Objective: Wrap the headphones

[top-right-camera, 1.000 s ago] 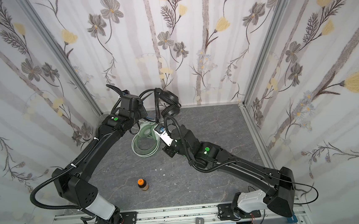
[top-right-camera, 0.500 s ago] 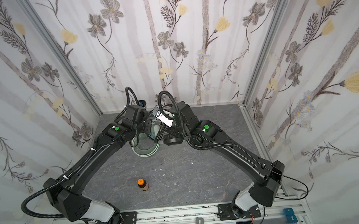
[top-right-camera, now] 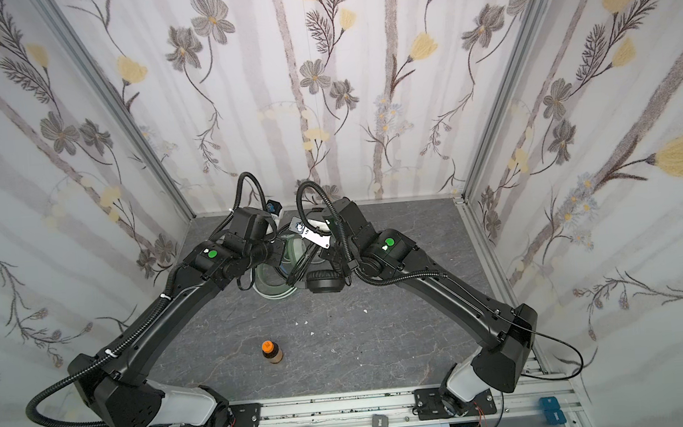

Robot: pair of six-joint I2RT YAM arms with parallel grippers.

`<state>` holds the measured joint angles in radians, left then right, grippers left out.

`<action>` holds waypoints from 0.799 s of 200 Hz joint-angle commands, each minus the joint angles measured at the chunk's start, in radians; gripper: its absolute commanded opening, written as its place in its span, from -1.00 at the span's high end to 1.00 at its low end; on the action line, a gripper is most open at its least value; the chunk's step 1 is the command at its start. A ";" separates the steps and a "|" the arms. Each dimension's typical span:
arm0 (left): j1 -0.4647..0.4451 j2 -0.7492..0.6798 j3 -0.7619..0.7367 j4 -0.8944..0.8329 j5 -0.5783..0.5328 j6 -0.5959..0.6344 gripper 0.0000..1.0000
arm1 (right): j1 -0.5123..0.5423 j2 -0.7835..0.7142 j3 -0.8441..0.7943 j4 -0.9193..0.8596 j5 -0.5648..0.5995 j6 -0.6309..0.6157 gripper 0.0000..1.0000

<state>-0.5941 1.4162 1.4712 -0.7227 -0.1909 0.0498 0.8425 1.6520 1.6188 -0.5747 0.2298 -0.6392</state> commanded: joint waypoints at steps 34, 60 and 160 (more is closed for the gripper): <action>0.001 -0.042 -0.011 -0.075 0.130 0.063 1.00 | -0.007 -0.038 -0.102 0.009 0.021 -0.132 0.85; 0.001 -0.048 -0.040 -0.094 0.137 0.078 1.00 | -0.007 -0.031 -0.106 0.004 0.054 -0.139 0.87; 0.002 -0.067 -0.075 -0.090 0.157 0.070 1.00 | -0.008 -0.047 -0.060 0.011 0.099 -0.099 0.91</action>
<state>-0.5941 1.3586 1.4040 -0.7635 -0.0612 0.1013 0.8425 1.6203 1.5761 -0.6163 0.2016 -0.7483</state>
